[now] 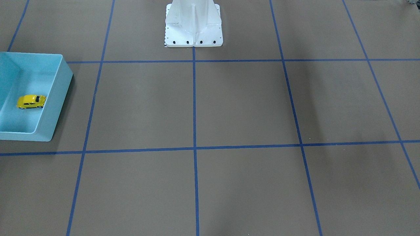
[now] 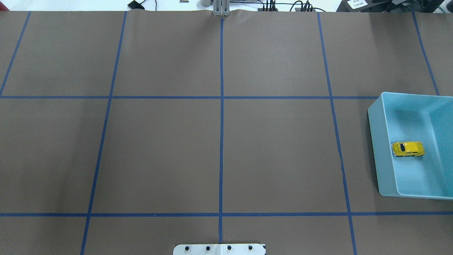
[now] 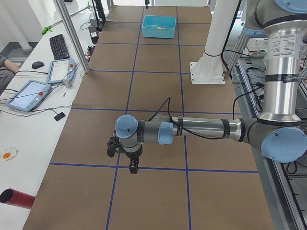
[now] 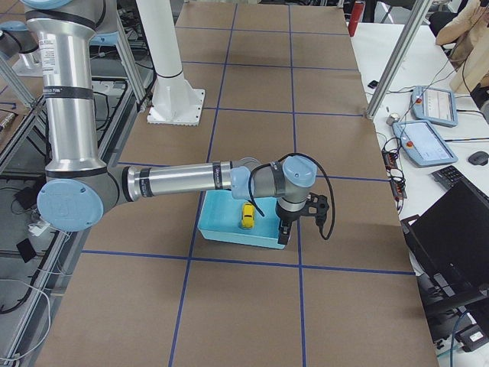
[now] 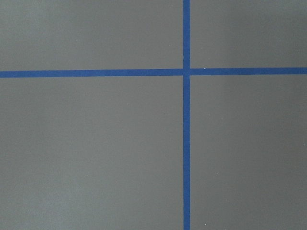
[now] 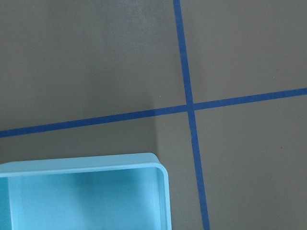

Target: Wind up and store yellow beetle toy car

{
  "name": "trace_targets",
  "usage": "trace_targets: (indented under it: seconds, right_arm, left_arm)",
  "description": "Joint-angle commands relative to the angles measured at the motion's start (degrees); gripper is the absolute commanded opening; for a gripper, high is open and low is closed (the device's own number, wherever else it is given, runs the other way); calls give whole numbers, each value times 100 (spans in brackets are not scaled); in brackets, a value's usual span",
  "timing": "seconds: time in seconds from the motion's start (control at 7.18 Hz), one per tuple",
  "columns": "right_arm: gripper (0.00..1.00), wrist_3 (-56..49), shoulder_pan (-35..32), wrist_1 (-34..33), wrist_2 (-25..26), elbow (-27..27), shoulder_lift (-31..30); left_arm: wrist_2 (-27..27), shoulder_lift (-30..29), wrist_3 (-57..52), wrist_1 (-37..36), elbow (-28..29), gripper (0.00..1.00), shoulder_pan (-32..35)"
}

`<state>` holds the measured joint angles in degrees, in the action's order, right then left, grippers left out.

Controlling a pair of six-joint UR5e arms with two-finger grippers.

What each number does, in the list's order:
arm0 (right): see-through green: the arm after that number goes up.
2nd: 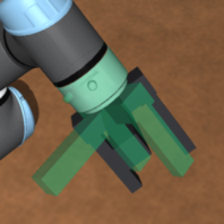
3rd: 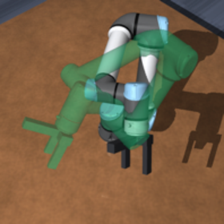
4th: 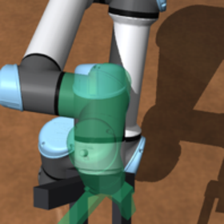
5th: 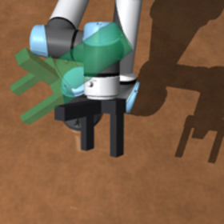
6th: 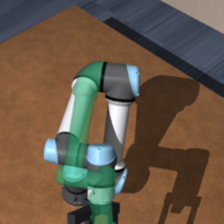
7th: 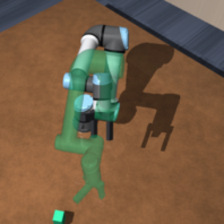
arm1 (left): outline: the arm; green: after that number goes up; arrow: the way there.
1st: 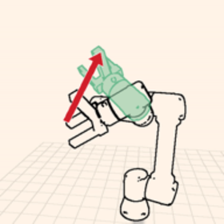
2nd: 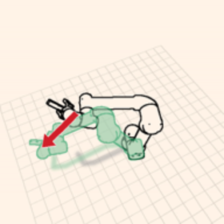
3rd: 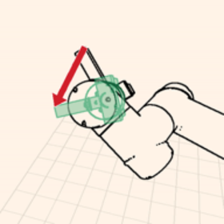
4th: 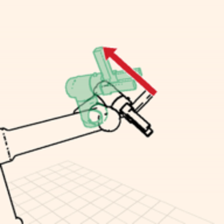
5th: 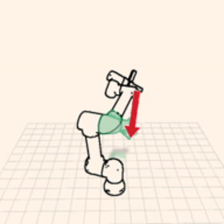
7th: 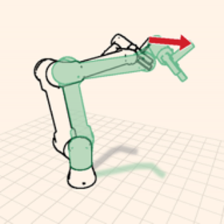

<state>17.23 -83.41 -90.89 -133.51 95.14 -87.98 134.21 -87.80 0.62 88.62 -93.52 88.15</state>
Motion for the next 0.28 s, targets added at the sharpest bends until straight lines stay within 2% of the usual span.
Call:
trace_targets:
  seconds: [0.0, 0.14]
  right_arm:
    - [100, 0, 0, 1, 0, 22, 9]
    - [100, -9, 9, 1, 0, 31, 17]
  left_arm:
    - [-1, 0, 0, -2, 0, 100, 0]
    - [-1, 0, 0, -2, 0, 100, 0]
